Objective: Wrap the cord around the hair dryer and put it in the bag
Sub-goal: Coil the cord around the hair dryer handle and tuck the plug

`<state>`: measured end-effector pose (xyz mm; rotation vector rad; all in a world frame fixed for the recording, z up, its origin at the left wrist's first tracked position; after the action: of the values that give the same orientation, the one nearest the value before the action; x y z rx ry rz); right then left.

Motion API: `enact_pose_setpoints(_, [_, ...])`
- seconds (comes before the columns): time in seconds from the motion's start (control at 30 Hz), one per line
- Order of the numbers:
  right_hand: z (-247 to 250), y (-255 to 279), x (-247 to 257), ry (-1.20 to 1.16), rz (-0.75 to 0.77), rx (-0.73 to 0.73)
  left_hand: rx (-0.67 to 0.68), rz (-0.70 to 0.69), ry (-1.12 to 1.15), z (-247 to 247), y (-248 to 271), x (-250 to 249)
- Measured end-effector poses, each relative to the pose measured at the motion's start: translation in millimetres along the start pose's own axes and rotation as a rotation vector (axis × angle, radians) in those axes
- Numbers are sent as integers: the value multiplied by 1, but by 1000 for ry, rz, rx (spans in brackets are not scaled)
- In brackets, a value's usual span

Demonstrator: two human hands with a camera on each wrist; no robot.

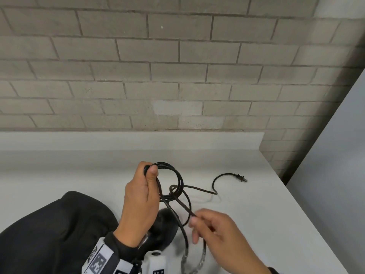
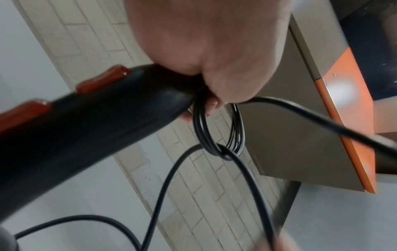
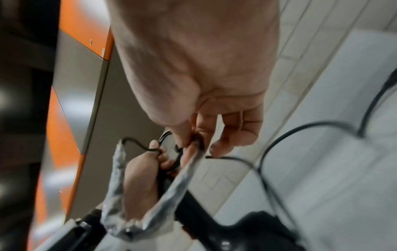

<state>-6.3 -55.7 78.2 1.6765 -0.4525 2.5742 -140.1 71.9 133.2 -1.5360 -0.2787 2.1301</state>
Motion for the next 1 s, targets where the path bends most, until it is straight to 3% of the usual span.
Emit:
enact_pose_setpoints(0.17, [52,52,-60,309,-170,-130,1,45,28,4,-3,5])
enact_pose_setpoints(0.3, [96,95,-100,470,-456,-311,14,32,23,1,-5,11])
enact_pose_setpoints(0.4, [104,114,-115,554,-658,-246,58,-4,-4,-6,-2,9])
enact_pose_setpoints(0.47, [96,107,-108,528,-661,-182,78,-28,-27,-11,0,5])
enact_pose_setpoints(0.53, [80,92,-98,616,-605,72,98,-53,-43,-15,2,1])
enact_pose_setpoints(0.6, [68,67,-76,674,-462,175,120,-66,-53,-18,5,-3])
enact_pose_setpoints(0.7, [50,27,-22,631,-55,16,138,-68,-65,-21,8,-5])
enact_pose_setpoints(0.77, [39,9,2,547,96,-82,138,-73,-62,-21,10,-7])
enact_pose_setpoints(0.83, [27,-8,21,493,198,-128,147,-71,-60,-22,12,-9])
enact_pose_setpoints(1.0, [19,-15,29,328,257,-121,110,-40,-60,-15,6,-4])
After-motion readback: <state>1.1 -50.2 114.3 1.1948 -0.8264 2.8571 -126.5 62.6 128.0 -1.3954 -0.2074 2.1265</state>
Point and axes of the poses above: each hand's wrist, its own y-axis away from the middle knuckle, its own z-axis out of the back of the hand, x = y × z, the point moved 6 cm from there along -y, towards the middle knuckle, and after that the axes turned 9 degrees about z, right-handed, at the moved point
